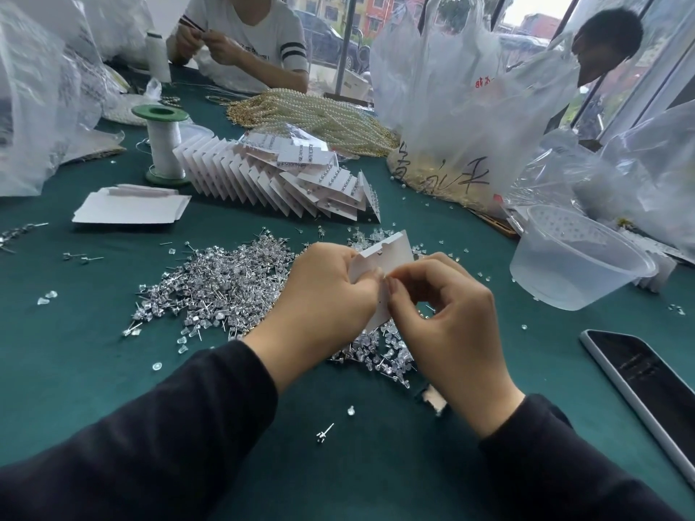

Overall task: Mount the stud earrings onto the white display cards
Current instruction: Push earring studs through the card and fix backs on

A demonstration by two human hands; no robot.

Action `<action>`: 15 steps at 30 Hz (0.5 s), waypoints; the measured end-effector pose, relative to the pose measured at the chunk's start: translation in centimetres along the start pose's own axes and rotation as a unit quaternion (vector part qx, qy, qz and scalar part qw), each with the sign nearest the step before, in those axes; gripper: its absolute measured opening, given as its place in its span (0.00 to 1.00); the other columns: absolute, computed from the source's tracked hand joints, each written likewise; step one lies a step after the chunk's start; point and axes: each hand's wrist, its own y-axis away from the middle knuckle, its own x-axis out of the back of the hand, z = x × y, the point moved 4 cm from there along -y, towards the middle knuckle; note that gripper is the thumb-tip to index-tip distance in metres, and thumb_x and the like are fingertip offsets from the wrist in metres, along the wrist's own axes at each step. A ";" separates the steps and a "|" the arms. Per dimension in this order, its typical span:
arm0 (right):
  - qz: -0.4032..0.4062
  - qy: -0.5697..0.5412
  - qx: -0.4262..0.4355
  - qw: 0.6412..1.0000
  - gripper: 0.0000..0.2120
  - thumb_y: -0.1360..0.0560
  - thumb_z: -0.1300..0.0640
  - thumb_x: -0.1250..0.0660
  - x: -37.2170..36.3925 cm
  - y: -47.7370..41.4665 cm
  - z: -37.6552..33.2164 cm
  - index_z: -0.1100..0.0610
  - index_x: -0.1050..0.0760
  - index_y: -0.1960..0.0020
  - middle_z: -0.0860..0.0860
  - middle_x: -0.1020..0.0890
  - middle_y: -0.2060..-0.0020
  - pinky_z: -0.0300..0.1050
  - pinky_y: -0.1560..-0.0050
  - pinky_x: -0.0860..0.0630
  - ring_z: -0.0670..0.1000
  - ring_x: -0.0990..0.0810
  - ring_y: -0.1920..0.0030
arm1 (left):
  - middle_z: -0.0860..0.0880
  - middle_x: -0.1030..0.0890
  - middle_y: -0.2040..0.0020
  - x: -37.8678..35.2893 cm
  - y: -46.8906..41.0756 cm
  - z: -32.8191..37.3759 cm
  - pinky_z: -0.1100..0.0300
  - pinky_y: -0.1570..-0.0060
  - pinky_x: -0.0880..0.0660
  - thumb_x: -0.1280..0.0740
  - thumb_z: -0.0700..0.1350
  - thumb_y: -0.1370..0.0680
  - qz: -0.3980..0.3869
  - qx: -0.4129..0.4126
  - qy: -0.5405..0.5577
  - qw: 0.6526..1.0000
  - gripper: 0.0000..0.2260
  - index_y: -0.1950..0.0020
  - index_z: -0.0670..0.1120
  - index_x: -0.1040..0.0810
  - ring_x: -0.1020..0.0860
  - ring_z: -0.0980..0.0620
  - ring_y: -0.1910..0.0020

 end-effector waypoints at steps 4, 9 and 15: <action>0.010 0.013 0.021 1.000 0.03 0.30 0.68 0.32 0.0 0.0 -0.2 0.62 0.22 0.62 0.52 0.22 0.66 0.40 0.64 0.26 0.47 0.24 0.66 | 0.38 0.22 0.70 0.1 -0.1 0.0 0.55 0.71 0.25 0.34 0.39 0.26 -0.025 0.022 0.090 0.995 0.11 0.64 0.32 0.24 0.24 0.48 0.72; 0.064 -0.013 -0.010 0.998 0.04 0.29 0.66 0.34 1.2 -0.4 0.2 0.58 0.24 0.59 0.53 0.22 0.65 0.34 0.61 0.28 0.46 0.25 0.64 | 0.41 0.16 0.64 0.6 -0.4 0.9 0.61 0.67 0.23 0.40 0.64 0.32 -0.171 0.121 0.250 0.945 0.26 0.61 0.41 0.19 0.19 0.50 0.67; 0.091 -0.041 -0.075 0.992 0.09 0.26 0.63 0.34 2.6 -0.8 1.1 0.50 0.27 0.59 0.50 0.23 0.64 0.39 0.62 0.31 0.46 0.26 0.65 | 0.61 0.28 0.66 3.7 -1.3 0.3 0.74 0.68 0.35 0.31 0.49 0.28 -0.030 -0.058 -0.270 0.961 0.07 0.52 0.50 0.18 0.31 0.65 0.66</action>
